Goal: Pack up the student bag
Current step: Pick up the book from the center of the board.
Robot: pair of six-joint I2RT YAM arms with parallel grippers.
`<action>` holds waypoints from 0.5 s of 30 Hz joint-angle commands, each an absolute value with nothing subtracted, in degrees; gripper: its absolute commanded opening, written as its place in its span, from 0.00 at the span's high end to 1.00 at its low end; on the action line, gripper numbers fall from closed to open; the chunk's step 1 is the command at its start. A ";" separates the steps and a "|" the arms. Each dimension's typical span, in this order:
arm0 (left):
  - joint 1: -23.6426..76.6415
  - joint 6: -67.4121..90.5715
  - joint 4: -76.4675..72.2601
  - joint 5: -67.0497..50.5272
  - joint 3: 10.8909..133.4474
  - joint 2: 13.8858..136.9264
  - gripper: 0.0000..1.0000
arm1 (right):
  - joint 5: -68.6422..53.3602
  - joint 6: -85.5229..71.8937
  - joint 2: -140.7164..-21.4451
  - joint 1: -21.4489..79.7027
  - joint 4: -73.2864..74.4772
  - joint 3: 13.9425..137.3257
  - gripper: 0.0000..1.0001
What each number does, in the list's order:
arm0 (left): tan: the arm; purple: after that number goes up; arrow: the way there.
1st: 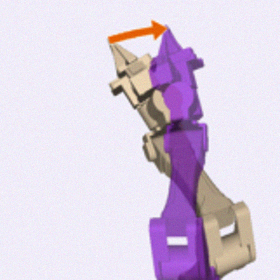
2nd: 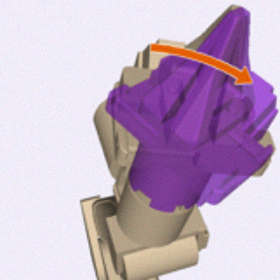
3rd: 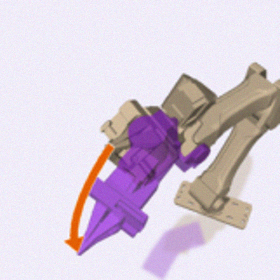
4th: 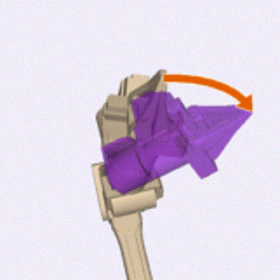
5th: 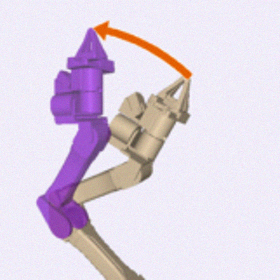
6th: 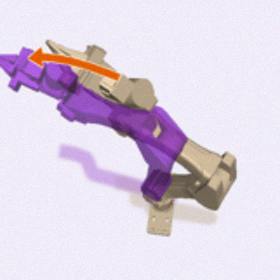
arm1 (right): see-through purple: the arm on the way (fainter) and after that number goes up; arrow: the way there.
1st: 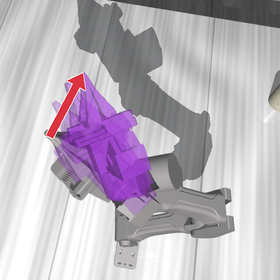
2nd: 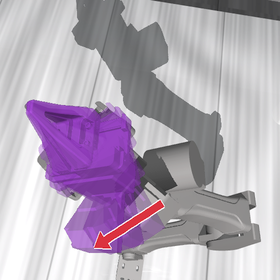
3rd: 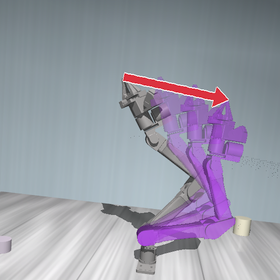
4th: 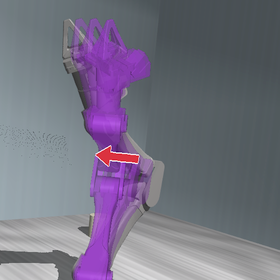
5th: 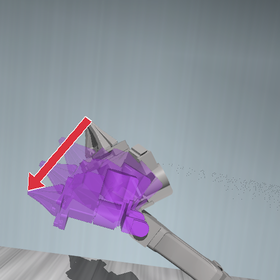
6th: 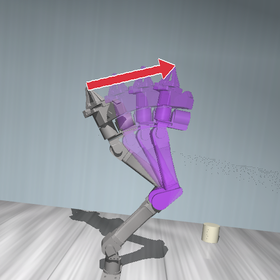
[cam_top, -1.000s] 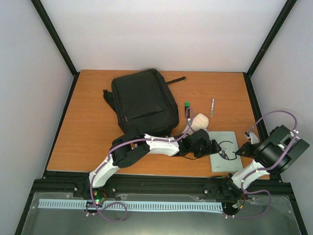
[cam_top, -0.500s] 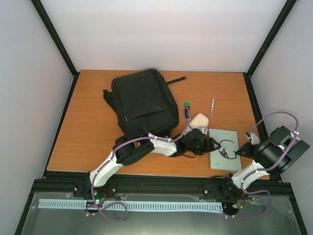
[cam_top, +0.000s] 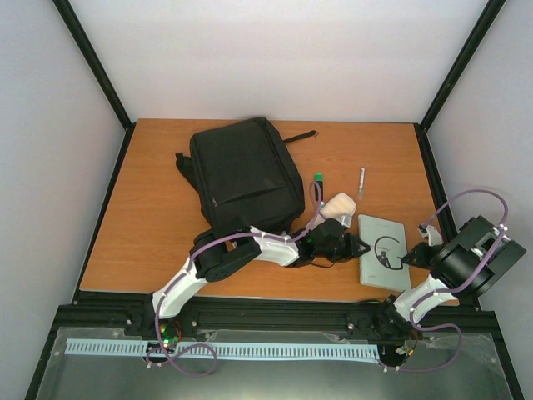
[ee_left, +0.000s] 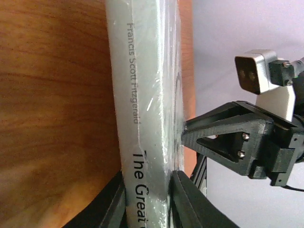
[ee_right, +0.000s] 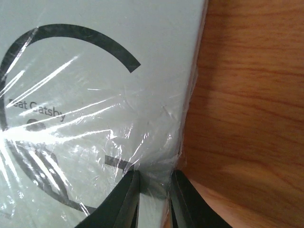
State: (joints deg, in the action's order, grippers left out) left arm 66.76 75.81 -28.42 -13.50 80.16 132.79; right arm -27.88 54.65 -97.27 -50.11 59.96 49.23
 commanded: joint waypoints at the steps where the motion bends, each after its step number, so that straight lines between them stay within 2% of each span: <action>1: 68.25 72.69 -36.20 -15.07 81.69 127.21 0.89 | -20.85 56.21 -100.19 -48.27 49.97 44.68 0.83; 5: 68.21 68.69 -33.08 -14.04 79.80 122.27 0.99 | -23.49 56.49 -97.21 -48.54 53.86 47.00 0.79; 9: 68.20 62.18 -27.58 -12.87 77.96 115.92 0.99 | -26.84 57.52 -92.37 -49.27 58.68 49.67 0.66; 15: 67.89 53.99 -17.42 -9.63 74.87 104.94 0.99 | -33.68 60.25 -81.51 -49.57 67.73 54.47 0.53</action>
